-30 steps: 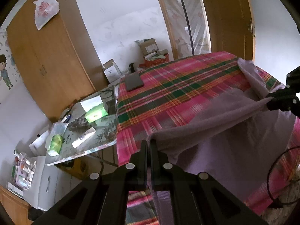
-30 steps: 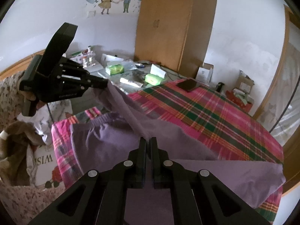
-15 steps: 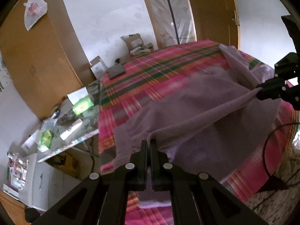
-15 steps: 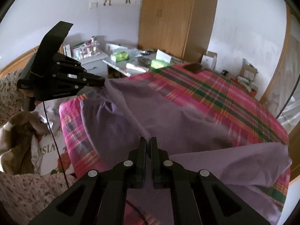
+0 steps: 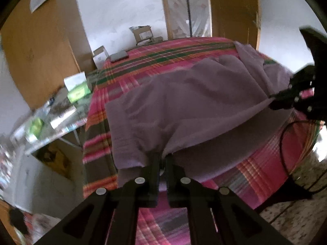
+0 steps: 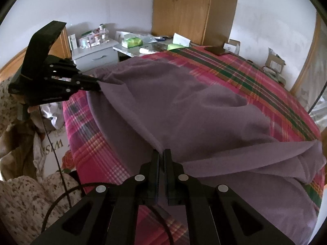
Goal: Fold clothes
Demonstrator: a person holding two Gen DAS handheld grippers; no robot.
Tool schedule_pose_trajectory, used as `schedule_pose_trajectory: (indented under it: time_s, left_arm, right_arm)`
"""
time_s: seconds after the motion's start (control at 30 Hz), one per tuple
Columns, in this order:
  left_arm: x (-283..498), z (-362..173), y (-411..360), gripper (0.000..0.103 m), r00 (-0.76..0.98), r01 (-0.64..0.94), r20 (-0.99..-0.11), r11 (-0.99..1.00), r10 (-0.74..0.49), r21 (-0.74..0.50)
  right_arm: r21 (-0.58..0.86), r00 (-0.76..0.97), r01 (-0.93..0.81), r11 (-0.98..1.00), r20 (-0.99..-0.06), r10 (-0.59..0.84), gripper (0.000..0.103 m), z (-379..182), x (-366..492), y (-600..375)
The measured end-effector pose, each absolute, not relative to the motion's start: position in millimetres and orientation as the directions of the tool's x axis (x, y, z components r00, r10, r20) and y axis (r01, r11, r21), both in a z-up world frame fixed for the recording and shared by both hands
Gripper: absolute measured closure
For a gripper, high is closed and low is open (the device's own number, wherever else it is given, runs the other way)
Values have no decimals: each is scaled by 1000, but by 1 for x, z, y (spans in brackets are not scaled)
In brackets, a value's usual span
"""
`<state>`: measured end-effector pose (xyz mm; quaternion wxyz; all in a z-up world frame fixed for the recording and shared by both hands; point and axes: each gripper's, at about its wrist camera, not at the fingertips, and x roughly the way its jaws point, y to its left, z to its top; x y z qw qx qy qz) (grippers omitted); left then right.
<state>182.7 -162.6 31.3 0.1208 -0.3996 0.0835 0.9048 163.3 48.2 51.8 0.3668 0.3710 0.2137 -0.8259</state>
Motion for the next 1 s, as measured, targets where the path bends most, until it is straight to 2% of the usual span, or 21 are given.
schedule_pose_trajectory:
  time_s: [0.2, 0.33, 0.43, 0.57, 0.7, 0.73, 0.83, 1.0]
  left_arm:
    - [181, 31, -193, 87, -609, -184, -733, -953, 302, -239]
    - [177, 29, -219, 80, -611, -88, -691, -901, 385, -424]
    - [171, 21, -235, 67, -611, -6, -667, -845, 426, -535]
    - [162, 11, -257, 67, -616, 104, -627, -740, 476, -664]
    - [156, 2, -262, 69, -620, 162, -617, -691, 485, -705]
    - [157, 3, -262, 82, -626, 173, -621, -692, 472, -701]
    - [163, 10, -264, 89, -654, 194, -620, -696, 434, -691]
    - [173, 26, -260, 90, -680, 185, -620, -726, 392, -662]
  right_arm:
    - [-129, -476, 767, -628, -771, -423, 99, 43, 169, 48]
    - [-137, -478, 769, -624, -772, -420, 99, 41, 169, 51]
    - [-136, -477, 768, -626, -774, -416, 99, 38, 168, 52]
    - [-142, -482, 767, -626, -772, -415, 99, 38, 169, 52]
    - [-143, -489, 765, -628, -763, -422, 99, 42, 170, 54]
    - [-146, -492, 763, -630, -762, -421, 99, 43, 171, 54]
    - [-151, -500, 761, -631, -757, -421, 99, 45, 172, 53]
    - [-144, -495, 769, -623, -750, -438, 99, 54, 177, 57]
